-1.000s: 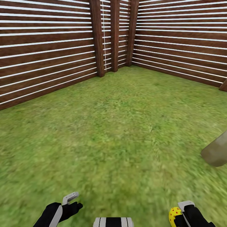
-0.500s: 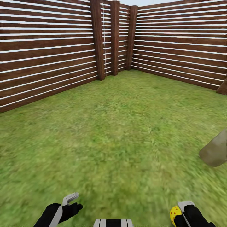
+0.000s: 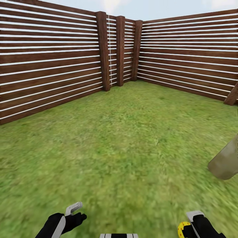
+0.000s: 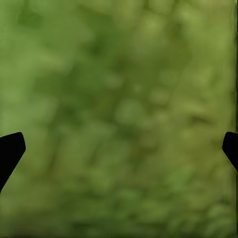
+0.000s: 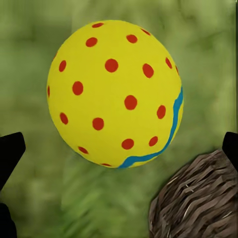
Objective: Take the three Easter eggs out of the wicker basket on the lawn in the garden, then place them on the lawn next to a single tree (choose any tree) so that all three eggs are next to the same tree and none are left in the basket.
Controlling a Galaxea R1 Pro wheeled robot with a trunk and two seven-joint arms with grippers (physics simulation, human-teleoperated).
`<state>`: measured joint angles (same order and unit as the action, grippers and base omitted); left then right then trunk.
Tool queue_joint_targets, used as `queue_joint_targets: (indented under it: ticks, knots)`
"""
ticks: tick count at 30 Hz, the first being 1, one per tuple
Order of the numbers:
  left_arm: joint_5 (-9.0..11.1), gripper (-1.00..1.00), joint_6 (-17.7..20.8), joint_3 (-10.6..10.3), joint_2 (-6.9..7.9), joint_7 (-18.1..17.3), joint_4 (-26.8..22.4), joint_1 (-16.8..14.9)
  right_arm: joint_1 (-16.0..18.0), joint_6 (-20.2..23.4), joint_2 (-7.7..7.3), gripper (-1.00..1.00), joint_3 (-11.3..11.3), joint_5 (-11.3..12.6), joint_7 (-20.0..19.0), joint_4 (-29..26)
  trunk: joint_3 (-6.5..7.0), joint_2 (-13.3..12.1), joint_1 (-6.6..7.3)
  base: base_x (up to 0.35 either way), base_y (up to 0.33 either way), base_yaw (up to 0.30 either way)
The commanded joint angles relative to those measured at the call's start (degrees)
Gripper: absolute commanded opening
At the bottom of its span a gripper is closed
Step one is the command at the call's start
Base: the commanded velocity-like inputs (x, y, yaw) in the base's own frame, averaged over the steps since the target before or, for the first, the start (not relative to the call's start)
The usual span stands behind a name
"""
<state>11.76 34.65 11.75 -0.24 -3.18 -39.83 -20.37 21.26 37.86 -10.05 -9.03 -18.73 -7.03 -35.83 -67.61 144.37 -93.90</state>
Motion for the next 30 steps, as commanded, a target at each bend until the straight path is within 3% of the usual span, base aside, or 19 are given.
queue_joint_targets:
  ticks: [1, 30]
  knots:
    - [0.10, 1.00, 0.35, 0.20, -0.04, -0.18, -0.03, -0.02, 0.01, 0.23, 0.03, 1.00, -0.20, -0.61, -0.53, -0.12, 0.18, 0.00, 0.03, 0.000, 0.000, 0.000]
    - [0.10, 1.00, 0.33, 0.11, -0.03, -0.17, 1.71, -0.02, 0.01, 0.20, 0.03, 1.00, -0.16, -0.61, -0.53, -0.03, 6.61, -0.39, 0.78, 0.000, 0.000, 0.000]
